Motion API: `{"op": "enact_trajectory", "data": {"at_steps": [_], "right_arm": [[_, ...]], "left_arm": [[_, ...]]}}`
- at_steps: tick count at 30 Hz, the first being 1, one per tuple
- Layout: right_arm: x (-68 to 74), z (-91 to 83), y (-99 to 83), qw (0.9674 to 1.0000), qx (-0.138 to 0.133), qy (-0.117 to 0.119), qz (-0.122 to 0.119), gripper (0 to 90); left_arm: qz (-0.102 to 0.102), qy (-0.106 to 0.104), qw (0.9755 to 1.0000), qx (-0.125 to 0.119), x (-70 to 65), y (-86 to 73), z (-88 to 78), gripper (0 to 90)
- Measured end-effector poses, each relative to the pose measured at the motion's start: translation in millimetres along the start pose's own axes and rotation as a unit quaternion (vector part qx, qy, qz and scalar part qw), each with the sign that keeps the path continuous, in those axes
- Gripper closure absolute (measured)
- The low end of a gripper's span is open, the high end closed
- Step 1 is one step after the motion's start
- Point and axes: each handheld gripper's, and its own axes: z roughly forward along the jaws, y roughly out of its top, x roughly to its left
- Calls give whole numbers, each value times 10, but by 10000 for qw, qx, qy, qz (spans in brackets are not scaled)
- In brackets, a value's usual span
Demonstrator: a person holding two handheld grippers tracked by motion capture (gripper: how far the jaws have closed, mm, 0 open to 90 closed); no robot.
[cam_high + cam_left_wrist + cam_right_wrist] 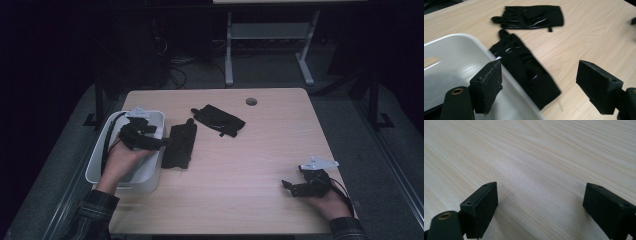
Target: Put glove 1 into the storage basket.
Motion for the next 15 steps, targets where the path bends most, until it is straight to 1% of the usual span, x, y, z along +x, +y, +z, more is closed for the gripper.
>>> {"op": "enact_trajectory", "data": {"at_steps": [4,8,9,11,12,14,15], "right_arm": [[0,-1,0,10000,2,6,-3,125],[-1,-1,-1,10000,1,19,-24,125],[-1,-1,-1,10000,2,18,-23,125],[0,-1,-1,10000,3,20,-22,125],[0,-1,-1,10000,3,22,-22,125],[3,0,0,10000,4,20,-25,125],[4,0,1,10000,6,24,-25,126]], "left_arm": [[79,-181,9998,-44,-185,24,101,199],[259,-362,9990,-20,-378,26,209,199],[291,-402,9988,-41,-430,18,243,200],[363,-469,9982,3,-529,-9,312,200],[430,-518,9977,42,-581,-32,357,199],[432,-592,9973,65,-661,-78,428,199],[465,-642,9968,81,-698,-107,466,199]]}}
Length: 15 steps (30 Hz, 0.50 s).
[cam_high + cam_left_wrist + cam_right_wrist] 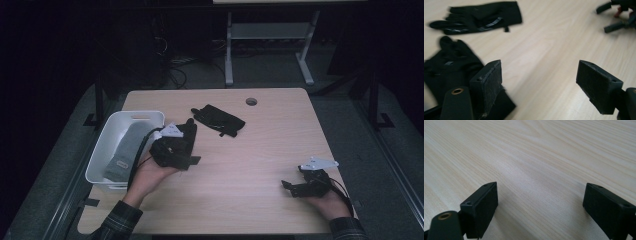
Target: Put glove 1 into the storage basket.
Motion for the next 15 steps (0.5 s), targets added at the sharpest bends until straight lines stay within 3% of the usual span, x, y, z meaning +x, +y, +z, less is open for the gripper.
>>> {"op": "enact_trajectory", "data": {"at_steps": [4,15], "right_arm": [[10,1,17,10000,50,24,2,133],[56,26,112,9995,194,212,-124,191]], "left_arm": [[77,-106,9999,85,-116,-136,158,198],[232,-29,9986,475,-240,-586,376,131]]}}
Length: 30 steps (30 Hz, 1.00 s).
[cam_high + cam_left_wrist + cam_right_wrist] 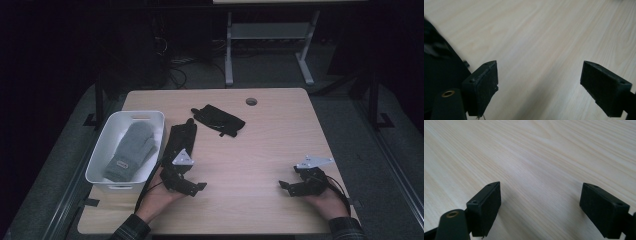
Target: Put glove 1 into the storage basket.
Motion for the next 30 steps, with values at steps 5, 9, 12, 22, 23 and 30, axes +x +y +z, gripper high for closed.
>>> {"op": "enact_trajectory", "data": {"at_steps": [5,9,12,22,23,30], "right_arm": [[12,36,127,9997,-92,127,-161,324],[6,73,289,9993,-85,265,-262,523],[10,90,421,9987,-126,383,-320,686],[37,276,892,9958,-224,720,-514,900],[37,308,948,9955,-242,737,-541,900],[-5,589,1326,9945,-368,822,-542,900]], "left_arm": [[139,-63,9996,244,-35,-129,70,127],[438,134,9983,353,-49,-204,138,124],[486,141,9985,219,-51,-233,142,123],[558,17,9979,-332,-30,-362,151,122],[560,16,9979,-336,-30,-362,152,122],[556,23,9978,-350,-30,-363,154,122]]}}
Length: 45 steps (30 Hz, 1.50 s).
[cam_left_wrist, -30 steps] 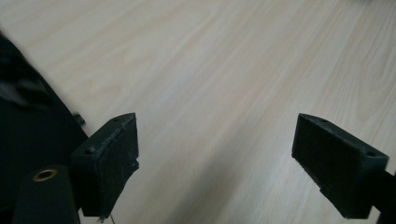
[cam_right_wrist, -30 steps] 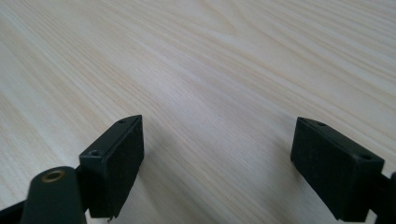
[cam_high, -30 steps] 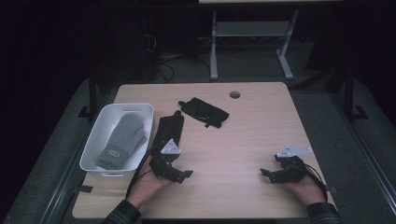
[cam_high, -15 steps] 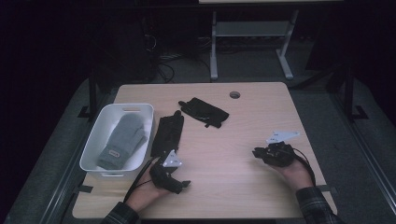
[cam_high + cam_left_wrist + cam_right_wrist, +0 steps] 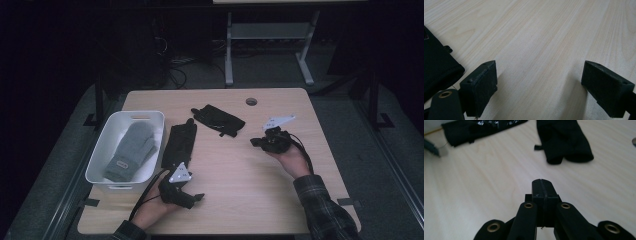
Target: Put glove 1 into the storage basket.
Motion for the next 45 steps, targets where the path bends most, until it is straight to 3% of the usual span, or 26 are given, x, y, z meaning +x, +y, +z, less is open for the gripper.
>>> {"op": "enact_trajectory", "data": {"at_steps": [8,13,21,26,29,36,45], "right_arm": [[-150,399,306,10000,11,-46,-1,900],[-228,574,456,9999,13,-74,-92,900],[-368,801,669,10000,5,-65,35,900],[-445,1006,734,9995,273,-153,28,900],[-476,1115,668,9987,473,-154,135,900],[-505,1104,496,9985,433,-51,316,900],[-426,895,330,9984,526,-66,170,900]], "left_arm": [[-25,-6,10000,-1,-3,-1,0,122],[-22,-14,10000,0,-1,-2,1,122],[-2,-6,10000,-5,1,-1,-2,122],[-5,-16,10000,1,1,-1,-4,121],[-2,-18,10000,1,1,-2,-4,122],[24,-39,10000,-8,6,-9,-9,121],[32,-41,10000,-5,7,-9,-9,121]]}}
